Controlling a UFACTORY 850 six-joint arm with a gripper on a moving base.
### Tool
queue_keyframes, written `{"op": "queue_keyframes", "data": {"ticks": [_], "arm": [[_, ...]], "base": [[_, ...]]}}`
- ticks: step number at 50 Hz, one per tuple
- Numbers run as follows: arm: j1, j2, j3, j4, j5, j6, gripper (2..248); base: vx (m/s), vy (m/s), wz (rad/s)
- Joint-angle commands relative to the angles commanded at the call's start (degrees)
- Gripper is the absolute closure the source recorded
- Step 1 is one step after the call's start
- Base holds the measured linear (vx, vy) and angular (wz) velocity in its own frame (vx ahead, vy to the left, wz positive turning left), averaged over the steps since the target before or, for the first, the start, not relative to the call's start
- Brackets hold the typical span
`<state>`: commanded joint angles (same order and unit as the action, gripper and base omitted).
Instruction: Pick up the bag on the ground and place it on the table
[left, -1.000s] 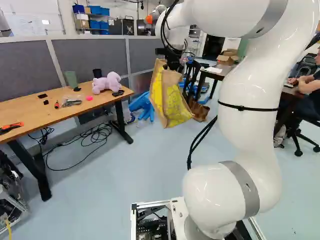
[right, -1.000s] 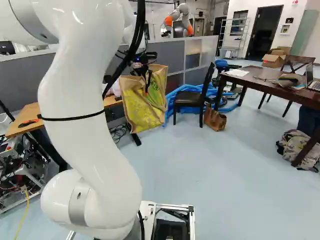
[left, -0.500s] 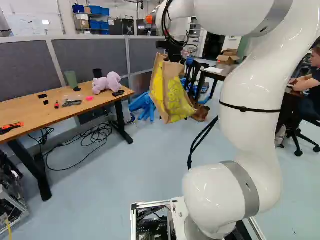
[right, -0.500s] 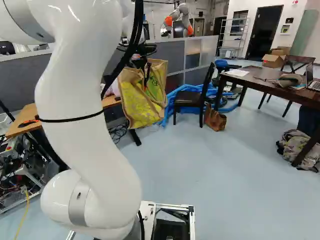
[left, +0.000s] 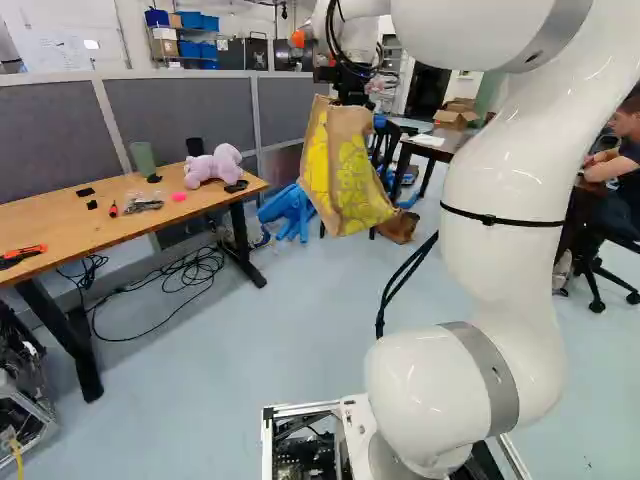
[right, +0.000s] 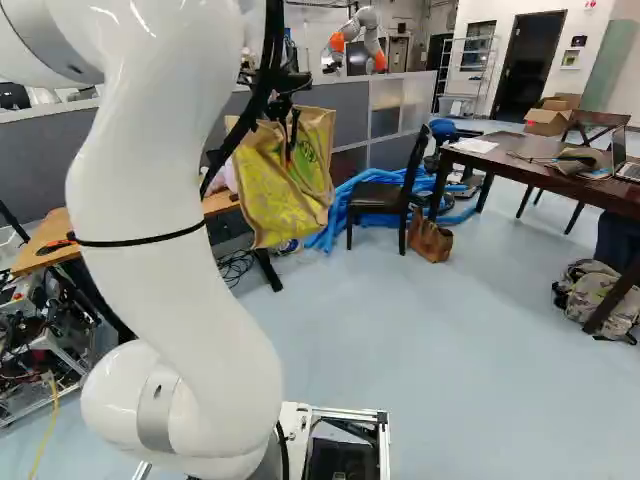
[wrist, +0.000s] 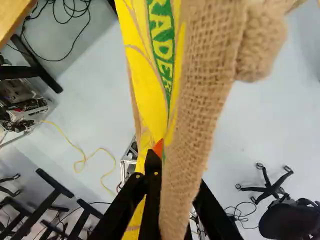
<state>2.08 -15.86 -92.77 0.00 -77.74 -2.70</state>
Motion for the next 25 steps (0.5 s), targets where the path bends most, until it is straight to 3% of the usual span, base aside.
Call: {"op": "queue_keyframes", "data": {"ticks": [25], "arm": [[-0.08, 0.28, -4.88, 0.0, -5.38, 0.0, 224]], "base": [[0.0, 0.0, 0.0]]}}
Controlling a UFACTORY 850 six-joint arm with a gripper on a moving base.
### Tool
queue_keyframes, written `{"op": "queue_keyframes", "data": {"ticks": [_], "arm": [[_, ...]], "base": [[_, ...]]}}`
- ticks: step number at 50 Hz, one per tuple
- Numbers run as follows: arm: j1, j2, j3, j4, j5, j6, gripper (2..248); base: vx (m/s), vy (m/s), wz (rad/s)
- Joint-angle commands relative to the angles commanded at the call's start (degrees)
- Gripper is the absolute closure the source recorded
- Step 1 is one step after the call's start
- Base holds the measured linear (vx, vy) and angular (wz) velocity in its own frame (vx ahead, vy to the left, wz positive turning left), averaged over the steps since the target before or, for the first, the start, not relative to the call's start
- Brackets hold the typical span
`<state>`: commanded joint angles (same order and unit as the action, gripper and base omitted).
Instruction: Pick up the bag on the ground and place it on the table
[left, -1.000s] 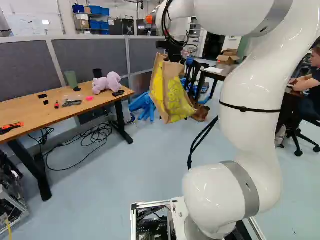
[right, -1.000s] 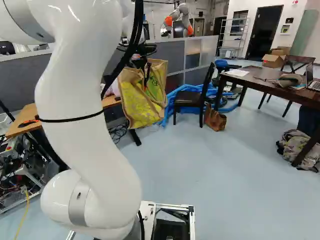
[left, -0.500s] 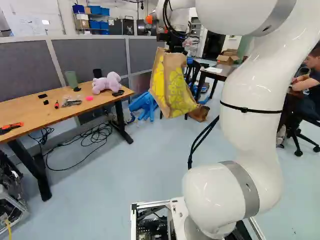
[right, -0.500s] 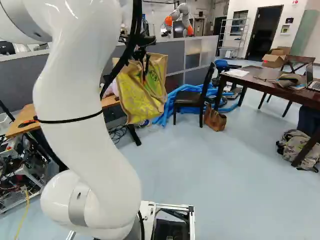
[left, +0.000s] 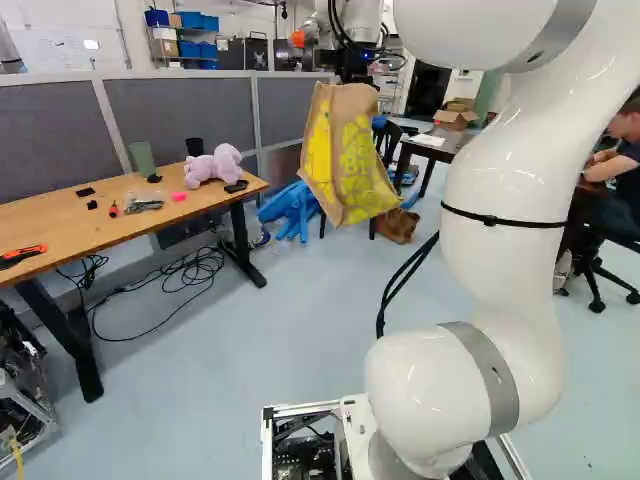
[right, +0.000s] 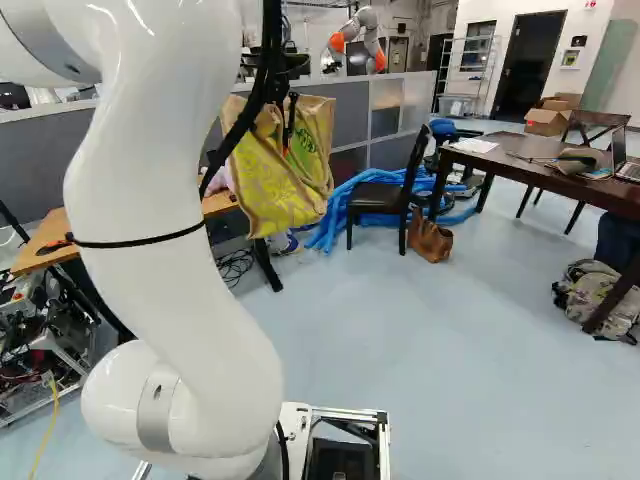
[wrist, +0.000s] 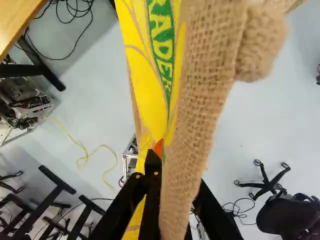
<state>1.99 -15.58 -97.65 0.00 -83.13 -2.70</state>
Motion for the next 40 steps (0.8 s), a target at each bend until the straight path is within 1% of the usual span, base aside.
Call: {"op": "queue_keyframes", "data": {"ticks": [14, 40], "arm": [[-0.04, -0.09, -2.42, 0.0, -2.36, 0.0, 224], [-0.04, -0.12, -2.66, 0.0, -2.54, 0.0, 224]], "base": [[0.0, 0.0, 0.0], [0.0, 0.0, 0.0]]}}
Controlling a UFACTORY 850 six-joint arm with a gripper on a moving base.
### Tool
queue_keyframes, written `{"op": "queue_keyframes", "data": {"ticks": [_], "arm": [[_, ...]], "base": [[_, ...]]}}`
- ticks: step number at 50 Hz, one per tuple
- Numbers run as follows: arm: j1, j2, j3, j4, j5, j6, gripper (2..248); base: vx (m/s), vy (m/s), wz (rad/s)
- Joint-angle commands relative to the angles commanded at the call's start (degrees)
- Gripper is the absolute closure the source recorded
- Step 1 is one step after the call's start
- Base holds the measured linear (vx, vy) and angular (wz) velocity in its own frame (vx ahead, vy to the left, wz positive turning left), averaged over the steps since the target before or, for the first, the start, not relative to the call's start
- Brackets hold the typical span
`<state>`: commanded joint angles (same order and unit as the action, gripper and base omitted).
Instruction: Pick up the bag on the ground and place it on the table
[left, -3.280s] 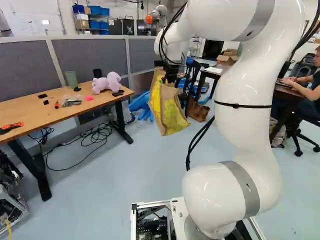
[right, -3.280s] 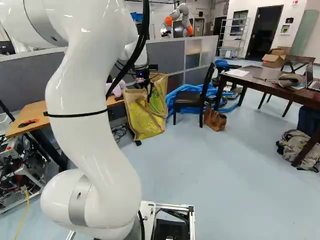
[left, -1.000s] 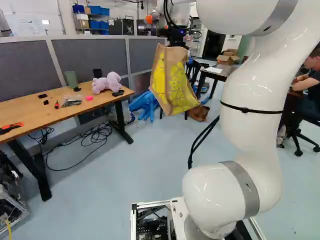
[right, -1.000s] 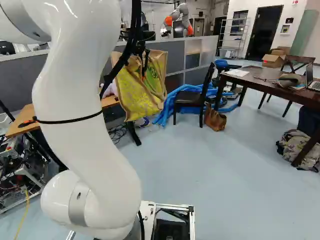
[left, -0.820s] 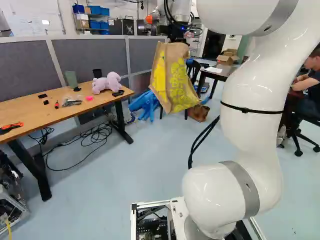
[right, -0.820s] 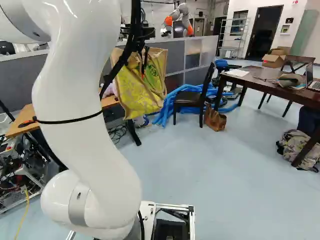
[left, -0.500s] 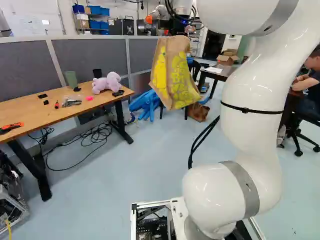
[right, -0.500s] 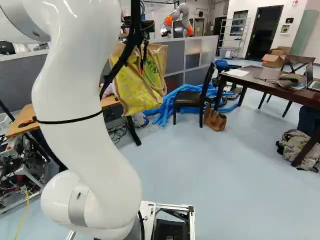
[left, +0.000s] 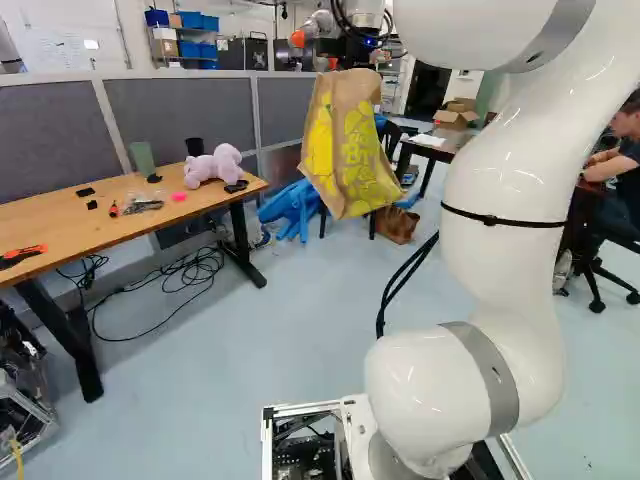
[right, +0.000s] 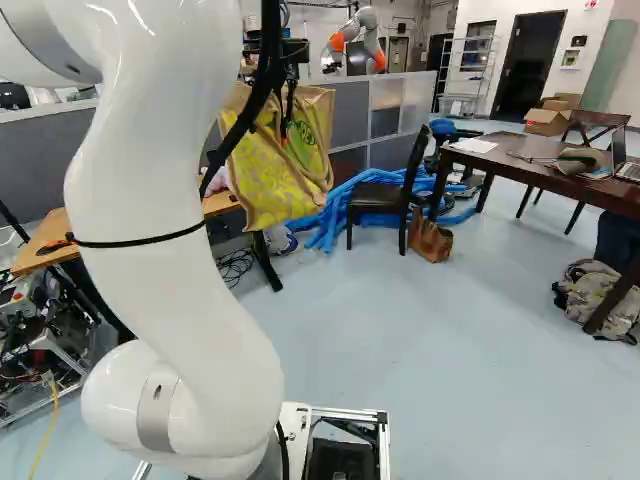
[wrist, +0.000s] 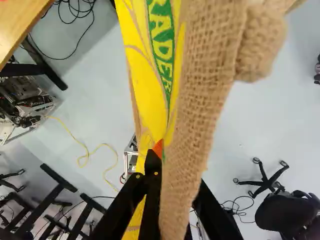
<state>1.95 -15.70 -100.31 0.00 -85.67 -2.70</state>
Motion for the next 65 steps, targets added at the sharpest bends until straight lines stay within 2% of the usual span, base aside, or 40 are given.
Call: {"op": "queue_keyframes", "data": {"ticks": [14, 65], "arm": [[0.0, 0.0, 0.0, 0.0, 0.0, 0.0, 224], [0.0, 0.0, 0.0, 0.0, 0.0, 0.0, 224]], "base": [[-0.01, 0.002, 0.025], [-0.003, 0.042, 0.205]]}}
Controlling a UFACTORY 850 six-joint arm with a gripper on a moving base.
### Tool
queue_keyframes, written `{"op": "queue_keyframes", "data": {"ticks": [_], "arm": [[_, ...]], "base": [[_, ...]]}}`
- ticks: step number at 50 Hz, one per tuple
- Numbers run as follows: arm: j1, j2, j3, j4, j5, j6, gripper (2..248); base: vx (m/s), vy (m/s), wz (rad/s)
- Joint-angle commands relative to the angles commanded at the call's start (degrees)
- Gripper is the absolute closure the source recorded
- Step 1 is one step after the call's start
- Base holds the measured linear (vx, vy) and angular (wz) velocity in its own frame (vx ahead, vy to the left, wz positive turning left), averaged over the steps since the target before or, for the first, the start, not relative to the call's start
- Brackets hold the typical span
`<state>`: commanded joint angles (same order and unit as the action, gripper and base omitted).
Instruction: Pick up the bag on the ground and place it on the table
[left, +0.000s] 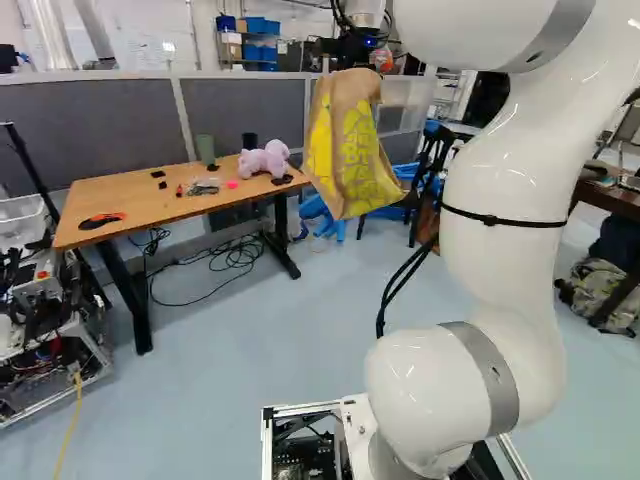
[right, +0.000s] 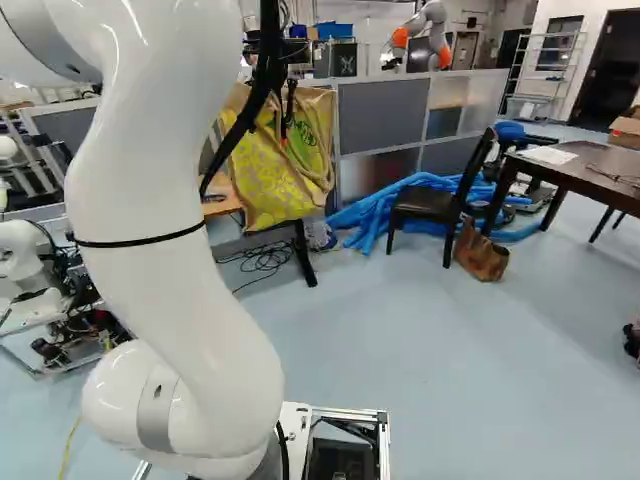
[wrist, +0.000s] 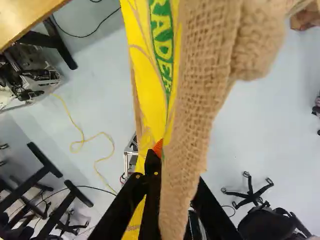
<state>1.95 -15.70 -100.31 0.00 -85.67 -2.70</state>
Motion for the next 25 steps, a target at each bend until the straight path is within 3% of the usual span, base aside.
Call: {"op": "queue_keyframes", "data": {"ticks": [25], "arm": [[0.0, 0.0, 0.0, 0.0, 0.0, 0.0, 224]], "base": [[-0.002, 0.077, 0.365]]}}
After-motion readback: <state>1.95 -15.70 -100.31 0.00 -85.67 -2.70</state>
